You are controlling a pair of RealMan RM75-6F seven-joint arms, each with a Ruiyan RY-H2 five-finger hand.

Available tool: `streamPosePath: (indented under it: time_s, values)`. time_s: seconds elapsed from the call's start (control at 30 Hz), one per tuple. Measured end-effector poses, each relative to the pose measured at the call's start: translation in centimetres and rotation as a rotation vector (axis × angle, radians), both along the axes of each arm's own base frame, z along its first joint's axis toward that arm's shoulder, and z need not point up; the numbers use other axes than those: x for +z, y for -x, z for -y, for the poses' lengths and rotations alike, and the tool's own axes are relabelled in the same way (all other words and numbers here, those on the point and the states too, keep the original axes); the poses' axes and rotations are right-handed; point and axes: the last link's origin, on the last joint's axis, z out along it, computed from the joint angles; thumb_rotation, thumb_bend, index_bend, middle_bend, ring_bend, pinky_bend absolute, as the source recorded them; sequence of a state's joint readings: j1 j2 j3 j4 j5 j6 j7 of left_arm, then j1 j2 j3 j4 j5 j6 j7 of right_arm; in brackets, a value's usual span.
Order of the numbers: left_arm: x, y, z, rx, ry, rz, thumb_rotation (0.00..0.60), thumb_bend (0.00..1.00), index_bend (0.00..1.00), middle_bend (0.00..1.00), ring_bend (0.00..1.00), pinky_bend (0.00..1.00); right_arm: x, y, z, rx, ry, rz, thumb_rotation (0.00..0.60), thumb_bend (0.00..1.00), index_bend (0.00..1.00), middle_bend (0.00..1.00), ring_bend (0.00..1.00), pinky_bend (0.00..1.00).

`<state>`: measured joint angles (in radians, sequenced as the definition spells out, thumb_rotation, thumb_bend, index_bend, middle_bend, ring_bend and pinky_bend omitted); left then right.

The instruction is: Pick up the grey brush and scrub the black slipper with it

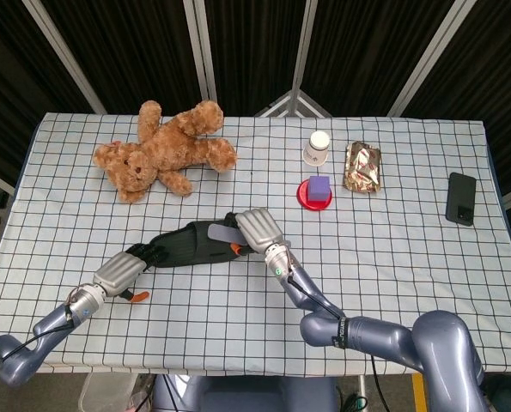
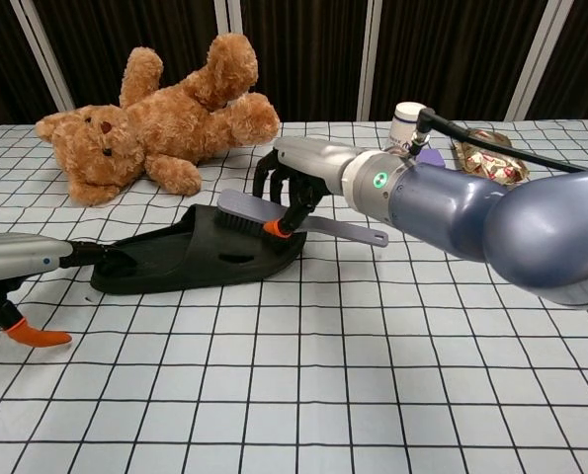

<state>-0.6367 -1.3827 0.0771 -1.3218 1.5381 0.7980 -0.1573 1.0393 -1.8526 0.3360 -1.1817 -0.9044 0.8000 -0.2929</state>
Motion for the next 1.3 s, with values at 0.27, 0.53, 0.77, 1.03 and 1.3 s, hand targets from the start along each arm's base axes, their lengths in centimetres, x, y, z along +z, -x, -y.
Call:
streamPosePath:
  time_s: [0.27, 0.53, 0.77, 1.03, 1.3]
  values:
    - [0.0, -0.1, 0.2, -0.006, 0.002, 0.0, 0.552, 0.43, 0.01, 0.03, 0.05, 0.07, 0.7, 1.2, 0.2, -0.017, 0.017, -0.015, 0.6, 0.47, 0.7, 0.58, 0.51, 0.48]
    - [0.0, -0.4, 0.4, -0.009, -0.001, 0.007, 0.554, 0.43, 0.01, 0.03, 0.05, 0.07, 0.4, -1.0, -1.4, 0.019, -0.03, 0.028, 0.6, 0.47, 0.69, 0.58, 0.51, 0.48]
    - [-0.2, -0.7, 0.6, -0.018, 0.002, 0.005, 0.55, 0.43, 0.01, 0.03, 0.05, 0.07, -0.7, -3.1, -3.1, 0.057, -0.069, 0.046, 0.6, 0.47, 0.69, 0.58, 0.51, 0.48]
    - [-0.3, -0.7, 0.8, -0.016, 0.003, 0.002, 0.552, 0.43, 0.01, 0.03, 0.05, 0.07, -1.2, -3.1, -3.4, 0.052, -0.063, 0.034, 0.6, 0.47, 0.69, 0.58, 0.51, 0.48]
    - [-0.2, -0.6, 0.8, -0.011, -0.002, -0.001, 0.552, 0.43, 0.01, 0.03, 0.05, 0.07, -1.2, -1.5, -2.2, 0.015, -0.038, 0.008, 0.6, 0.47, 0.69, 0.58, 0.51, 0.48]
